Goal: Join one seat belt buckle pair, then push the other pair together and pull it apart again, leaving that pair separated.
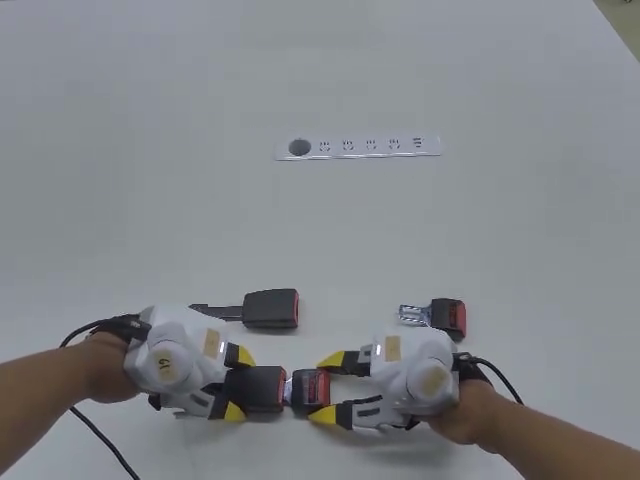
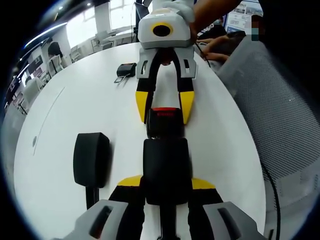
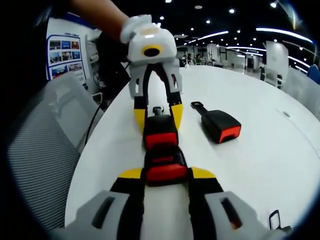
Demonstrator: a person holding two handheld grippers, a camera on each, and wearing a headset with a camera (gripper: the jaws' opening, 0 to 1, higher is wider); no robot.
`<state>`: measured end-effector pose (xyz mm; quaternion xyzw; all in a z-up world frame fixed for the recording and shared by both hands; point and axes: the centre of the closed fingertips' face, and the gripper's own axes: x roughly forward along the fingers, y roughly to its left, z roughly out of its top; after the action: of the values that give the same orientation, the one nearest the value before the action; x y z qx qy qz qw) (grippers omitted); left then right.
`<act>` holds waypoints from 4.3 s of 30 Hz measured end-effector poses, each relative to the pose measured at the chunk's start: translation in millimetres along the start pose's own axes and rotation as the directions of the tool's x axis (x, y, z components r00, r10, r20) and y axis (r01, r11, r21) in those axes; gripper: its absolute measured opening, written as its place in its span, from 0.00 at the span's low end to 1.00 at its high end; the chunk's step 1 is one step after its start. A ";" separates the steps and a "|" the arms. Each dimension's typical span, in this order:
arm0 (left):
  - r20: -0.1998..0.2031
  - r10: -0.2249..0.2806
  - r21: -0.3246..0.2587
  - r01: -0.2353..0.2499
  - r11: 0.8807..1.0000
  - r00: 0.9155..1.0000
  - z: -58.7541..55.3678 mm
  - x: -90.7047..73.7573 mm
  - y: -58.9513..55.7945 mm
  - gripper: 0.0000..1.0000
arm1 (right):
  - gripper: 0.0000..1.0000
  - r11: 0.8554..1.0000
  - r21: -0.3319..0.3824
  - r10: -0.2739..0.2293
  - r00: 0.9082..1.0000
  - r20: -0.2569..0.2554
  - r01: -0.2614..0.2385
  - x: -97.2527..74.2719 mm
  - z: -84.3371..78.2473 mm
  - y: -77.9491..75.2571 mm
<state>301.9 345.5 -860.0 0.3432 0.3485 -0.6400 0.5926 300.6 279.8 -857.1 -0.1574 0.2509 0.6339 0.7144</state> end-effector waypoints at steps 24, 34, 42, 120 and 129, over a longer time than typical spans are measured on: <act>-0.056 0.024 0.018 -0.023 1.000 0.998 1.2 1.4 -1.8 0.35 | 0.35 1.000 0.003 -0.022 0.999 -0.047 0.022 1.3 1.1 1.0; 0.069 0.201 -0.212 -0.183 0.960 0.977 32.9 -20.5 5.1 0.66 | 0.85 0.985 0.114 -0.137 0.989 0.048 0.131 -16.4 35.5 -7.3; 0.143 0.396 -0.292 -0.344 0.893 0.907 60.1 -60.8 19.4 0.90 | 0.97 0.977 0.069 -0.206 0.977 0.054 0.202 -48.9 45.6 -9.6; 0.067 0.143 -0.065 -0.138 0.988 0.988 21.9 3.8 106.3 0.36 | 0.36 0.993 0.027 -0.104 0.969 -0.225 0.113 -139.4 -86.1 -122.0; 0.027 0.121 -0.045 -0.120 0.992 0.992 21.1 3.3 106.7 0.35 | 0.36 0.993 0.052 -0.094 0.978 -0.189 0.105 -140.1 -85.3 -120.8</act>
<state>407.6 319.9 -856.0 0.3411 0.3321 -0.6002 0.6427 396.2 99.9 -860.6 -0.2060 0.3278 0.5719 0.7232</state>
